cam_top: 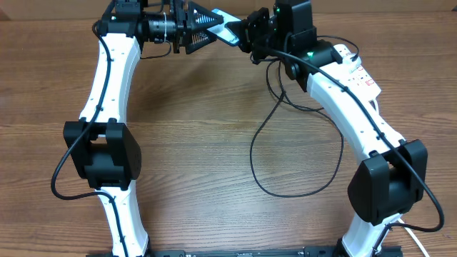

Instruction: Plug charger to phone and switch on socket

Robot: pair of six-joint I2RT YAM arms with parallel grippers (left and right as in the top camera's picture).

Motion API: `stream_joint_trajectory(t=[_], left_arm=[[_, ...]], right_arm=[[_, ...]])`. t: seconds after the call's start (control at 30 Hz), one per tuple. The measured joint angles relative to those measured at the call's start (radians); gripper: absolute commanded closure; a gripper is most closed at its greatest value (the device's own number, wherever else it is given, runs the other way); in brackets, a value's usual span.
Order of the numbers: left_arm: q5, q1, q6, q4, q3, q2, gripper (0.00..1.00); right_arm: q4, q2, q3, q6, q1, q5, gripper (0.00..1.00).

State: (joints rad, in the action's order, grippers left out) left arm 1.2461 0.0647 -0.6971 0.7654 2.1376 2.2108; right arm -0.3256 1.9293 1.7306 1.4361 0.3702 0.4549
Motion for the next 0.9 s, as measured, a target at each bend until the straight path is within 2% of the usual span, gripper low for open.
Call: stream_joint_trajectory(t=[0.13, 0.37, 0.57, 0.7, 0.9], left_arm=[[-0.051, 0.0, -0.081, -0.022, 0.0, 0.0, 0.55], [-0.129, 0.0, -0.307, -0.109, 0.0, 0.0, 0.58], [-0.177, 0.0, -0.453, -0.14, -0.005, 0.0, 0.75], [-0.18, 0.0, -0.541, -0.191, -0.011, 0.0, 0.93], [-0.151, -0.004, -0.643, -0.204, -0.011, 0.0, 0.96]], right_arm=[[0.024, 0.0, 0.0, 0.039, 0.008, -0.015, 0.96], [0.057, 0.0, 0.0, 0.08, 0.04, -0.037, 0.96], [0.056, -0.002, 0.0, 0.09, 0.066, -0.084, 0.96], [0.045, -0.012, 0.006, 0.107, 0.075, -0.121, 0.96], [0.029, -0.017, 0.009, 0.17, 0.08, -0.13, 0.96]])
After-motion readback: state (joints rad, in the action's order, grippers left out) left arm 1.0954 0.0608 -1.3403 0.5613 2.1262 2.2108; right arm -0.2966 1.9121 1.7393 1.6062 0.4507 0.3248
